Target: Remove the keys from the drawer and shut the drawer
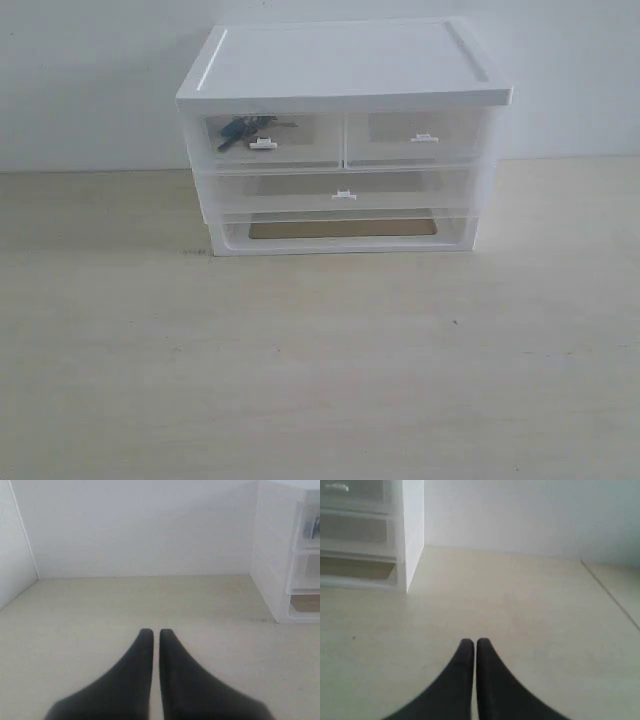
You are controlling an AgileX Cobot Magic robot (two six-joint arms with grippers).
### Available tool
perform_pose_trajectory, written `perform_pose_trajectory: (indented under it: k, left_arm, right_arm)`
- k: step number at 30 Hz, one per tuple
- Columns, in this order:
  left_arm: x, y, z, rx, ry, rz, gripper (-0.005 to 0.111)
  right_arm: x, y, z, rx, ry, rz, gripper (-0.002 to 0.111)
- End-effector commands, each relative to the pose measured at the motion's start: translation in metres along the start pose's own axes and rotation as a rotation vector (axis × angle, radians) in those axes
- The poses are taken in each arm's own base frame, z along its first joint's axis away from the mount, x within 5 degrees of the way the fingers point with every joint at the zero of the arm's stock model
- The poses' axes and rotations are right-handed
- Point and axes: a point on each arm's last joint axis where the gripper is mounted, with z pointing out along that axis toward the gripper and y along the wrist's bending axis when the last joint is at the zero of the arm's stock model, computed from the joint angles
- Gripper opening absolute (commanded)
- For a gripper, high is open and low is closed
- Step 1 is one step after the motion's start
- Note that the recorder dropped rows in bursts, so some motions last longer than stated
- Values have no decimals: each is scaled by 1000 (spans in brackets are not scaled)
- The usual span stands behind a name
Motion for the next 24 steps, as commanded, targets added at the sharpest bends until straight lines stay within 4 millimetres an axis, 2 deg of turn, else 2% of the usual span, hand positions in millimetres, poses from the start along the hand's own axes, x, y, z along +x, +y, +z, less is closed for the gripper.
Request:
perform_pose_trajectory:
  k: [1,4,6,9,11,15,19,21,22,24]
  left_arm:
    - [-3,0,0,-5,-41,7,4]
    - [-9,0,0,-6,-108,-11,4]
    - [-13,0,-1,2,-155,-114,4]
    - [-23,2,-3,-4,-272,-115,4]
    - [-32,3,-6,-3,-367,-150,4]
    - [-47,5,-14,30,-563,-292,4]
    - [-56,5,-20,105,-681,-481,4]
    - [-61,0,-24,171,-720,-457,4]
    - [-74,-5,-31,233,-772,-382,4]
    - [-85,-9,-31,268,-768,-346,4]
  right_arm:
    - [-16,-1,-2,21,-183,-47,0]
    - [-26,-2,-4,33,-291,-47,0]
    - [-33,-3,-7,41,-371,-44,0]
    - [-47,-4,-14,59,-550,-41,0]
    - [-56,-5,-20,39,-674,53,0]
    - [-65,-5,-28,-62,-807,302,0]
    - [-72,-4,-36,-98,-915,294,0]
    - [-81,-3,-41,-125,-948,298,0]
    - [-94,-2,-48,-148,-981,280,0]
    - [-106,-2,-49,-175,-983,287,0]
